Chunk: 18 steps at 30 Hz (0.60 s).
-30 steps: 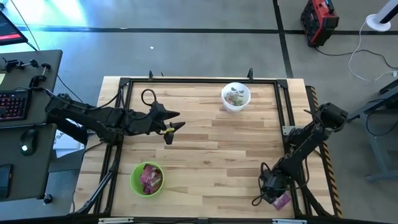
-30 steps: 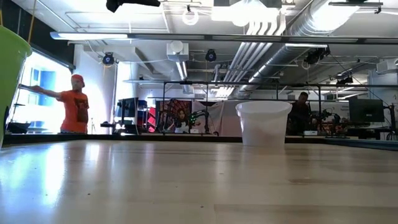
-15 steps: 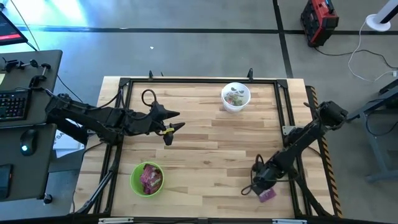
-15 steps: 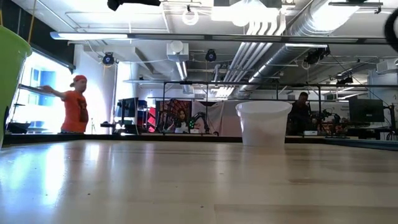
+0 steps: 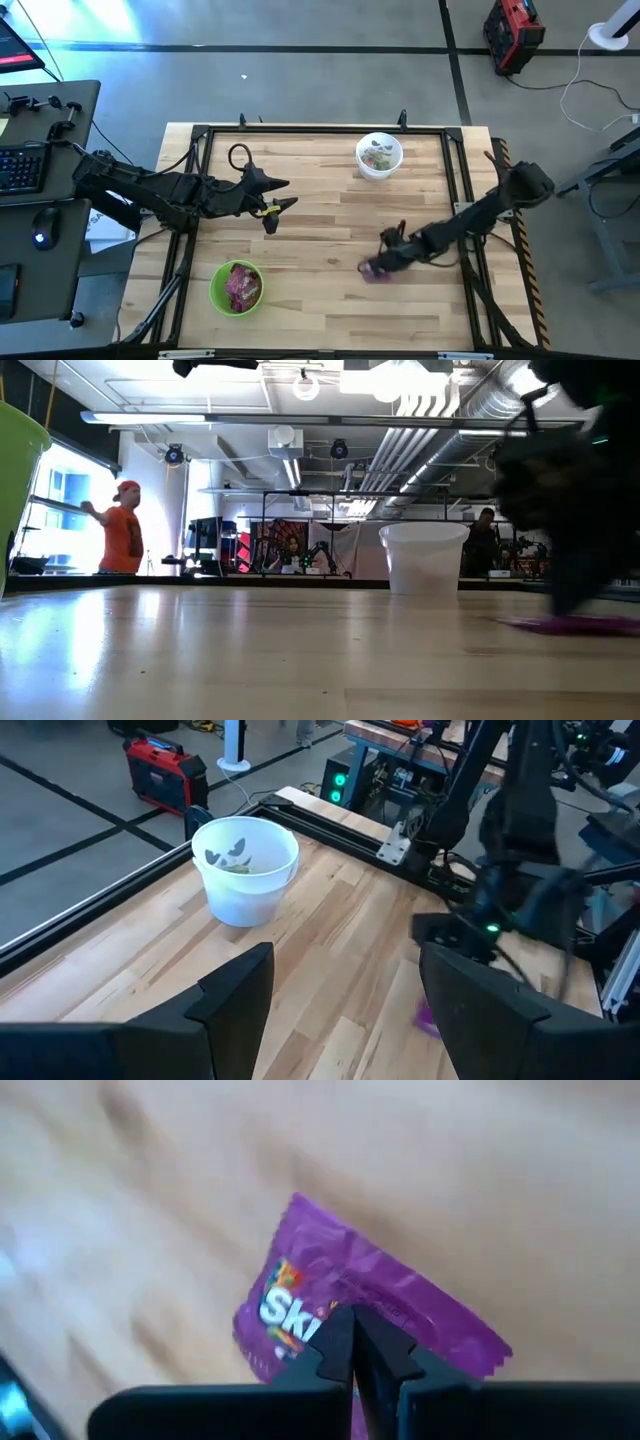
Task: Sort candy by brand, put in halloween buckets
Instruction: Put the purple candy into the green bucket
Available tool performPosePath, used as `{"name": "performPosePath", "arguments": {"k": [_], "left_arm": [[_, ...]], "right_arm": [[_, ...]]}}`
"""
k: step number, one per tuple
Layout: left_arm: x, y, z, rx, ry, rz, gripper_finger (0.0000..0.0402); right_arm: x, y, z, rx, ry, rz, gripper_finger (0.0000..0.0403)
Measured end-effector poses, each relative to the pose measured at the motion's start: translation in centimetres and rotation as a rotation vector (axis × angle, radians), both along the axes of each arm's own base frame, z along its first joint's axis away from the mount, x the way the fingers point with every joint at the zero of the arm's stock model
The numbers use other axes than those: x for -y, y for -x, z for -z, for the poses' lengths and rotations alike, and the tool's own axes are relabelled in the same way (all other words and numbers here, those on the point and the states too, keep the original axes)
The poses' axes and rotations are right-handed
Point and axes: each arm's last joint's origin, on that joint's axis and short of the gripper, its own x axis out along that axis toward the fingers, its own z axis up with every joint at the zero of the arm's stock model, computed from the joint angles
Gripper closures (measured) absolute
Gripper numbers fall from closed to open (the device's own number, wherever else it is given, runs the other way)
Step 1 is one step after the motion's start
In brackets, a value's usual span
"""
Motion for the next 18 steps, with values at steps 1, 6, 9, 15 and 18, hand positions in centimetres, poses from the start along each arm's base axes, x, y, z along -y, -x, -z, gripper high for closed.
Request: {"name": "performPosePath", "arguments": {"k": [1,6,9,15,18], "left_arm": [[0.0,0.0,0.0,0.000,0.000,0.000,0.0159],[0.0,0.0,0.0,0.001,0.002,-0.001,0.0159],[0.0,0.0,0.0,0.001,0.001,0.000,0.0159],[0.0,0.0,0.0,0.001,0.002,0.000,0.0159],[0.0,0.0,0.0,0.002,0.002,0.000,0.0159]], "right_arm": [[0.7,-0.4,0.0,0.016,0.023,0.017,0.0403],[4.4,-2.2,-0.4,0.098,0.134,0.117,0.0403],[7.0,-3.2,-0.7,0.155,0.209,0.171,0.0403],[11.4,-4.4,-1.5,0.252,0.271,0.212,0.0403],[12.6,-4.6,-1.8,0.281,0.286,0.197,0.0403]]}}
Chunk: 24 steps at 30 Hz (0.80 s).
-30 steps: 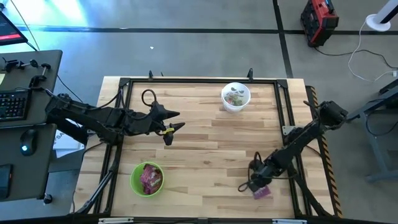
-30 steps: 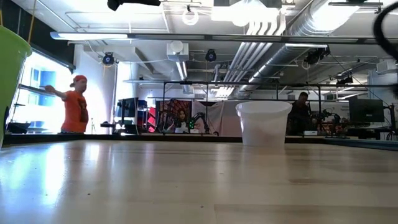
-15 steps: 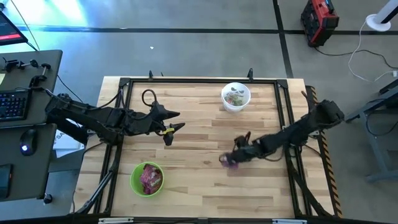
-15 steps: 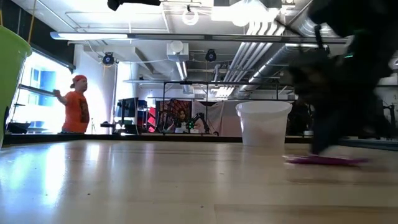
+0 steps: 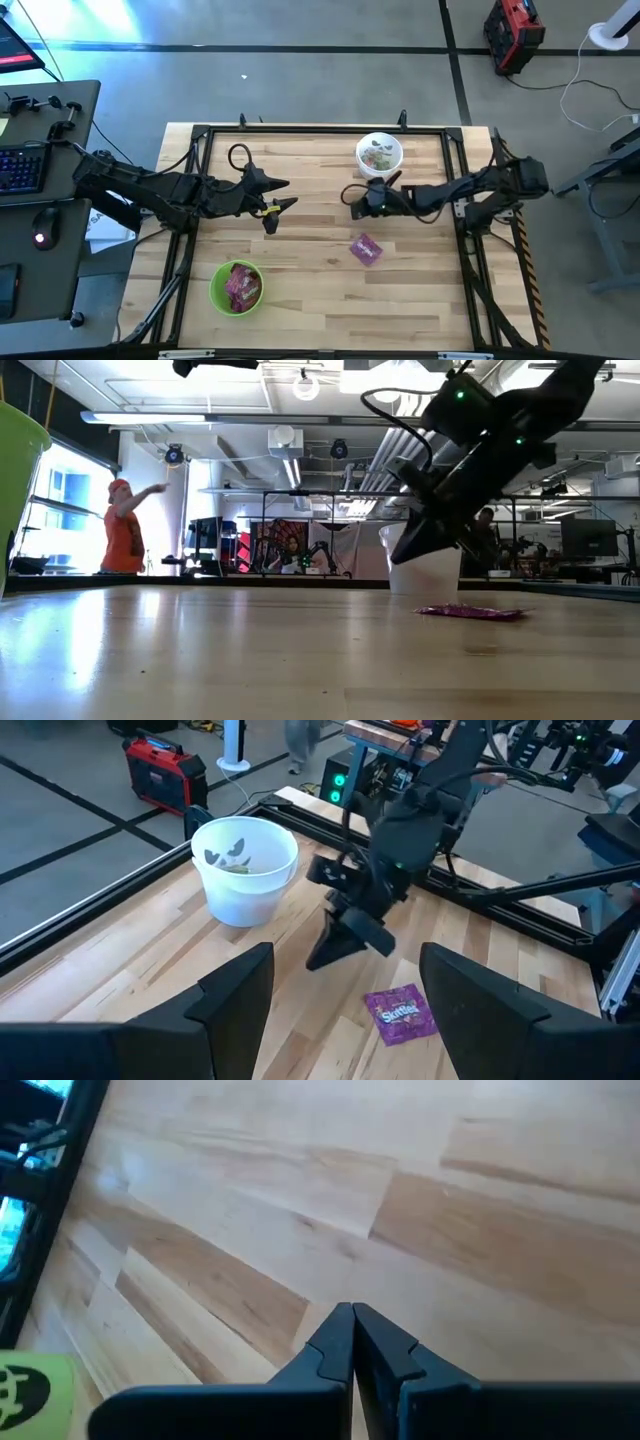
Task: Sort candy by brand, put in halloween buckets
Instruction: Put the purple candy into the green bucket
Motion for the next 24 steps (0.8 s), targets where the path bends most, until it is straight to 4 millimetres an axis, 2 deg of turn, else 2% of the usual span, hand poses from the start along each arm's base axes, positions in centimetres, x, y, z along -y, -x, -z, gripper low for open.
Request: {"name": "performPosePath", "arguments": {"k": [4,7,9,11,13,16,19,21,24], "left_arm": [[0.0,0.0,0.0,0.005,0.012,-0.004,0.0159],[0.0,0.0,0.0,0.011,0.027,-0.010,0.0159],[0.0,0.0,0.0,0.012,0.029,-0.011,0.0159],[0.0,0.0,0.0,0.012,0.029,-0.011,0.0159],[0.0,0.0,0.0,0.011,0.029,-0.011,0.0159],[0.0,0.0,0.0,0.011,0.029,-0.011,0.0159],[0.0,0.0,0.0,0.011,0.026,-0.015,0.0159],[0.0,0.0,0.0,0.011,0.026,-0.015,0.0159],[0.0,0.0,0.0,0.011,0.024,-0.015,0.0159]], "right_arm": [[0.7,-0.3,0.4,-0.023,0.009,0.004,0.0403],[0.6,-1.7,0.5,-0.029,0.001,-0.039,0.0403],[0.0,-3.1,-0.7,0.015,-0.007,-0.149,0.0403],[-1.3,-4.4,-3.0,0.080,0.014,-0.311,0.0403],[-2.9,-4.9,-5.1,0.061,0.049,-0.443,0.0403],[-5.0,-4.0,-6.6,-0.151,0.045,-0.563,0.0403],[-7.2,-2.4,-6.8,-0.353,-0.074,-0.672,0.0403],[-8.7,-1.1,-6.2,-0.440,-0.166,-0.730,0.0403],[-10.1,0.8,-4.0,-0.554,-0.202,-0.686,0.0403]]}}
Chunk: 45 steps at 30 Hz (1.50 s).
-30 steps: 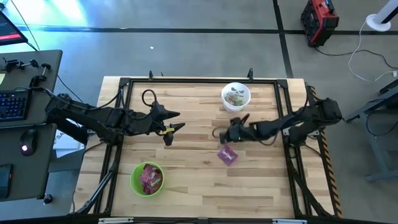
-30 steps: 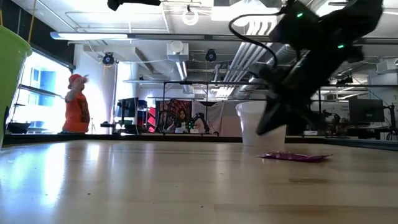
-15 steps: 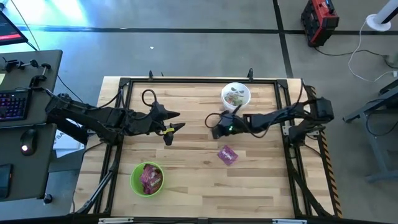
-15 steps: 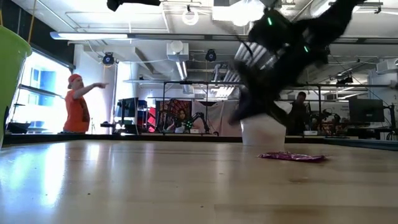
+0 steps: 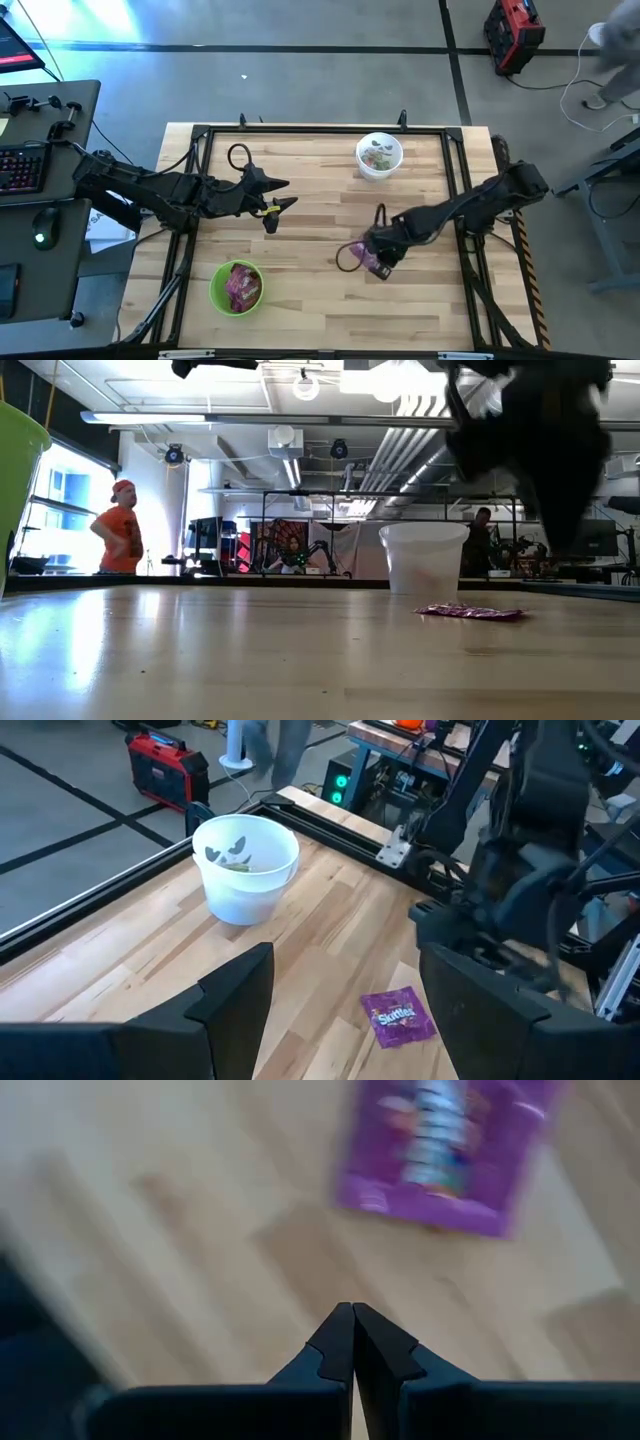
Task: Sort candy by brand, put in halloween buckets
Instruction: Put the purple candy into the green bucket
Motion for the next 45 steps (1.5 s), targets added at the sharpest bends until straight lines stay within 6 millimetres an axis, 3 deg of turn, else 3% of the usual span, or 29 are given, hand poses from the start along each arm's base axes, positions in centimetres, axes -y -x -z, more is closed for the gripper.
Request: {"name": "performPosePath", "arguments": {"k": [3,6,9,16,20,24,31,35,38,45], "left_arm": [[0.0,0.0,0.0,0.001,0.001,-0.001,0.0159],[0.0,0.0,0.0,0.001,0.002,-0.002,0.0159],[0.0,-0.1,0.1,-0.002,0.001,-0.004,0.0159],[0.8,-1.2,1.3,-0.029,0.125,0.058,0.0159],[2.7,-2.0,2.9,-0.139,0.140,0.232,0.0159],[4.4,-2.0,4.7,-0.256,0.163,0.278,0.0159],[6.2,-1.5,7.2,-0.428,0.175,0.239,0.0159],[6.6,-1.2,7.5,-0.453,0.198,0.241,0.0159],[6.8,-0.3,7.3,-0.494,0.228,0.271,0.0159],[6.0,2.3,5.8,-0.529,0.214,0.256,0.0159]], "right_arm": [[0.0,0.6,1.5,0.015,0.082,0.133,0.0403],[0.1,0.1,1.8,0.104,0.120,0.216,0.0403],[0.3,-0.5,1.9,0.159,0.138,0.238,0.0403],[0.5,-1.5,4.7,0.091,0.168,0.225,0.0403],[0.0,-3.3,5.7,0.217,0.141,0.242,0.0403],[0.9,-5.9,6.9,0.358,0.147,0.319,0.0403],[3.4,-12.8,9.1,0.525,0.173,0.284,0.0403],[4.5,-17.1,8.5,0.592,0.179,0.177,0.0403],[4.9,-18.5,7.2,0.580,0.163,0.038,0.0403],[5.6,-16.2,3.1,0.432,0.281,-0.191,0.0403]]}}
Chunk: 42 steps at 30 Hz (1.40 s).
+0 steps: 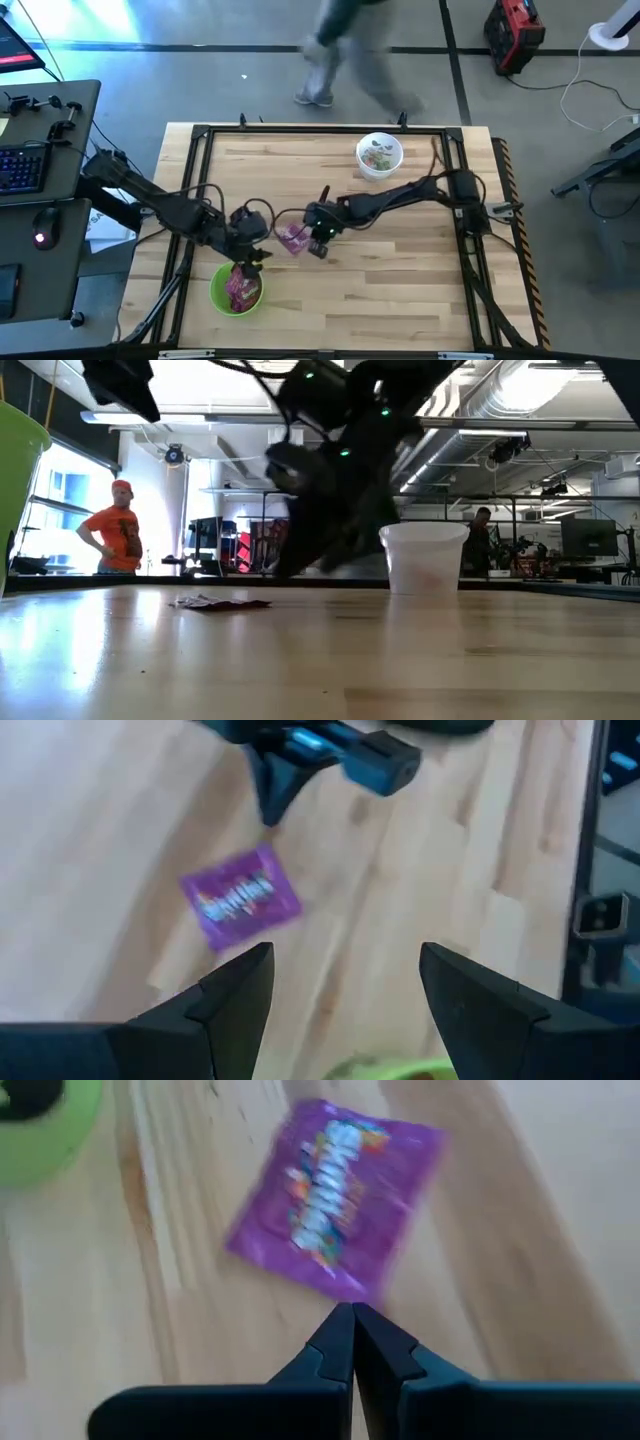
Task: Sort candy by brand, put in halloween buckets
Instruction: Put the purple candy into the green bucket
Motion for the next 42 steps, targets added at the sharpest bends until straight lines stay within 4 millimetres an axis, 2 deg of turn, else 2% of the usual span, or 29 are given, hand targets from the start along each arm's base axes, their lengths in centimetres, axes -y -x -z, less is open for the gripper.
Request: {"name": "performPosePath", "arguments": {"k": [3,6,9,12,16,21,24,30,34,42], "left_arm": [[-0.6,-0.1,-0.3,0.034,-0.050,-0.030,0.0159],[-1.2,-1.0,0.5,-0.023,-0.043,-0.045,0.0159],[-1.9,-2.4,3.0,-0.142,-0.025,-0.028,0.0159],[-3.5,-4.4,5.4,-0.197,0.008,-0.080,0.0159],[-6.9,-7.2,8.4,-0.277,0.169,-0.181,0.0159],[-10.0,-9.0,11.3,-0.375,0.338,-0.257,0.0159],[-10.7,-9.0,12.6,-0.442,0.368,-0.310,0.0159],[-10.7,-9.5,14.3,-0.471,0.308,-0.224,0.0158],[-10.7,-9.6,14.4,-0.457,0.303,-0.208,0.0143],[-11.2,-10.2,13.9,-0.393,0.294,-0.194,0.0087]], "right_arm": [[0.4,1.6,-1.9,0.030,0.009,0.005,0.0403],[0.6,4.1,-4.0,0.053,0.036,0.048,0.0403],[0.4,7.8,-5.3,0.035,0.048,0.124,0.0403],[0.2,11.5,-6.5,0.060,-0.009,0.214,0.0403],[-0.5,15.7,-6.0,0.050,-0.120,0.325,0.0403],[-1.9,19.1,-4.2,0.049,-0.215,0.417,0.0403],[-2.8,20.0,-3.1,0.056,-0.262,0.450,0.0403],[-4.1,20.3,-2.4,0.143,-0.291,0.500,0.0403],[-4.3,20.2,-2.7,0.194,-0.274,0.517,0.0403],[-4.3,20.1,-2.8,0.215,-0.284,0.519,0.0403]]}}
